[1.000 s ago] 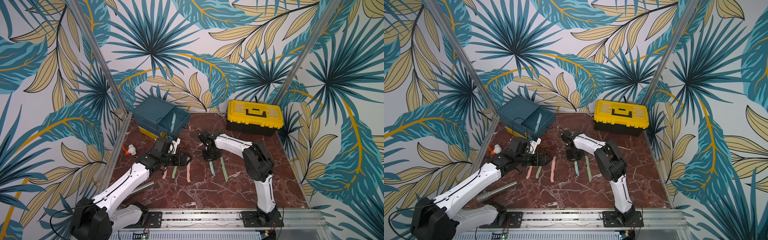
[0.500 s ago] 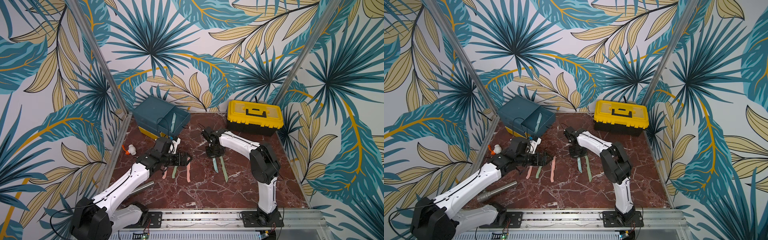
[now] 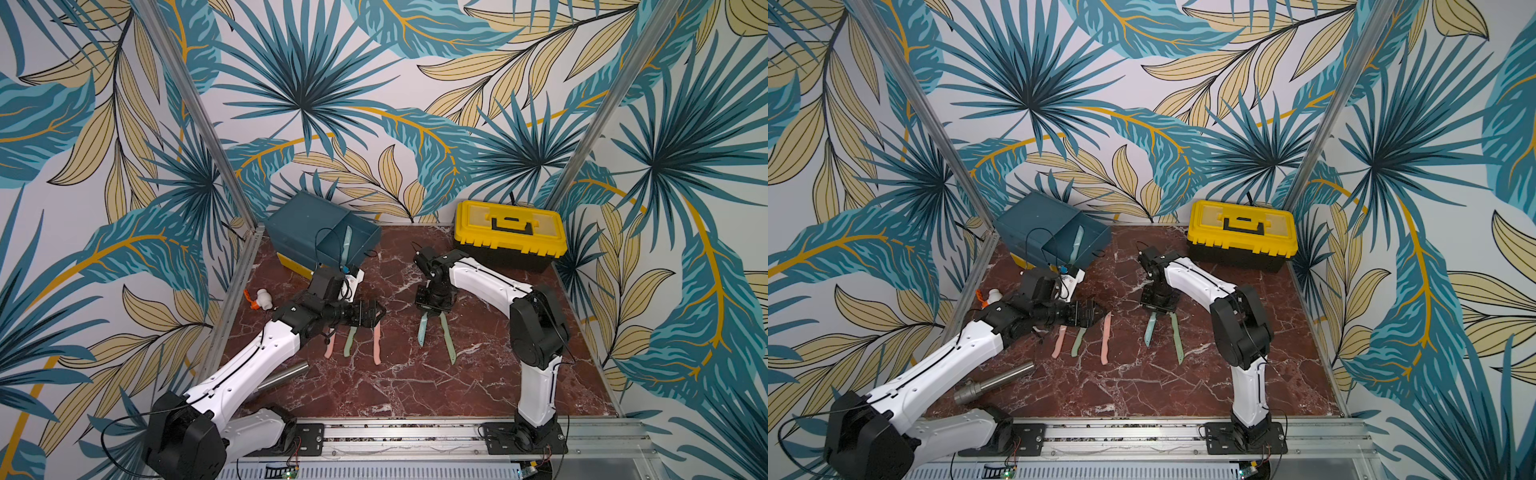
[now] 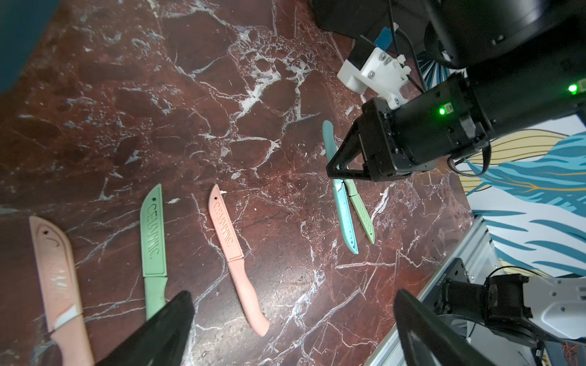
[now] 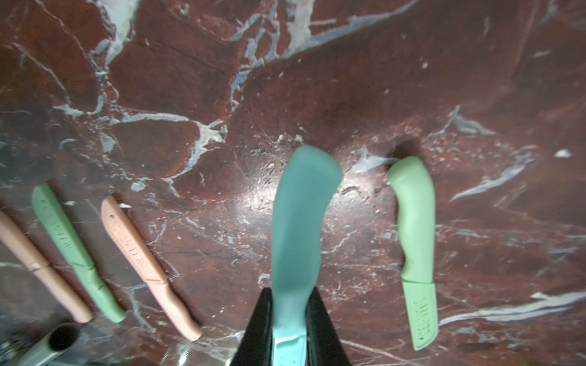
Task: Place the fruit knives into the drawer by color
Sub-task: Place the fruit knife in the drawer.
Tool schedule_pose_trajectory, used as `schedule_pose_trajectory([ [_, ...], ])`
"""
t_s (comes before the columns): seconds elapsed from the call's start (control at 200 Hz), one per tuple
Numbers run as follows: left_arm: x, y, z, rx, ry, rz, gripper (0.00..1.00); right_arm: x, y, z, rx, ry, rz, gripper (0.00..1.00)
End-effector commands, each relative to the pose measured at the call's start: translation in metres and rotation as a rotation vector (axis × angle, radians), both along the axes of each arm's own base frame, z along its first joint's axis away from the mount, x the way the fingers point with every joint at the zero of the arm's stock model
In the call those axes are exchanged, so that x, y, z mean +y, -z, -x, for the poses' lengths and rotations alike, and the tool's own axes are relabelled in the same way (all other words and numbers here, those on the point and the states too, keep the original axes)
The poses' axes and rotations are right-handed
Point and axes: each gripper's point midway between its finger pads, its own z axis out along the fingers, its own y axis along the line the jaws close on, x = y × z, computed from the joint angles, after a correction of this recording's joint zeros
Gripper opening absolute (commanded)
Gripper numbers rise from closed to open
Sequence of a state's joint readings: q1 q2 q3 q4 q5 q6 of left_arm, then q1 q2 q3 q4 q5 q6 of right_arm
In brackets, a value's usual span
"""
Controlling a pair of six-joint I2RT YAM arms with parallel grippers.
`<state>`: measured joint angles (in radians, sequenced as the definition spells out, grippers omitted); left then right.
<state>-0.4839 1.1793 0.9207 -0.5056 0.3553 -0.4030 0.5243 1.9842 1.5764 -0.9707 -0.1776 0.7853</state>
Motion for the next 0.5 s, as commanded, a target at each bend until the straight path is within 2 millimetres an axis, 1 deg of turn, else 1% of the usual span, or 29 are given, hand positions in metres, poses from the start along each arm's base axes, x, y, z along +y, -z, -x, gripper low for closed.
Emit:
schedule_pose_trajectory([
  [0.0, 0.002, -0.019, -0.001, -0.073, 0.052, -0.057, 1.00, 0.027, -0.037, -0.003, -0.006, 0.071, -0.160, 0.00],
  [0.105, 0.007, -0.039, -0.006, -0.147, 0.056, -0.088, 1.00, 0.038, -0.066, -0.017, -0.050, 0.059, -0.204, 0.00],
  [0.25, 0.022, -0.066, -0.018, -0.214, 0.021, -0.105, 1.00, 0.056, -0.113, -0.039, -0.130, 0.060, -0.288, 0.00],
  [0.361, 0.040, -0.089, -0.033, -0.249, -0.040, -0.100, 1.00, 0.076, -0.150, -0.057, -0.195, 0.060, -0.388, 0.00],
  [0.496, 0.061, -0.115, -0.054, -0.299, -0.101, -0.125, 1.00, 0.109, -0.191, -0.081, -0.283, 0.035, -0.541, 0.00],
])
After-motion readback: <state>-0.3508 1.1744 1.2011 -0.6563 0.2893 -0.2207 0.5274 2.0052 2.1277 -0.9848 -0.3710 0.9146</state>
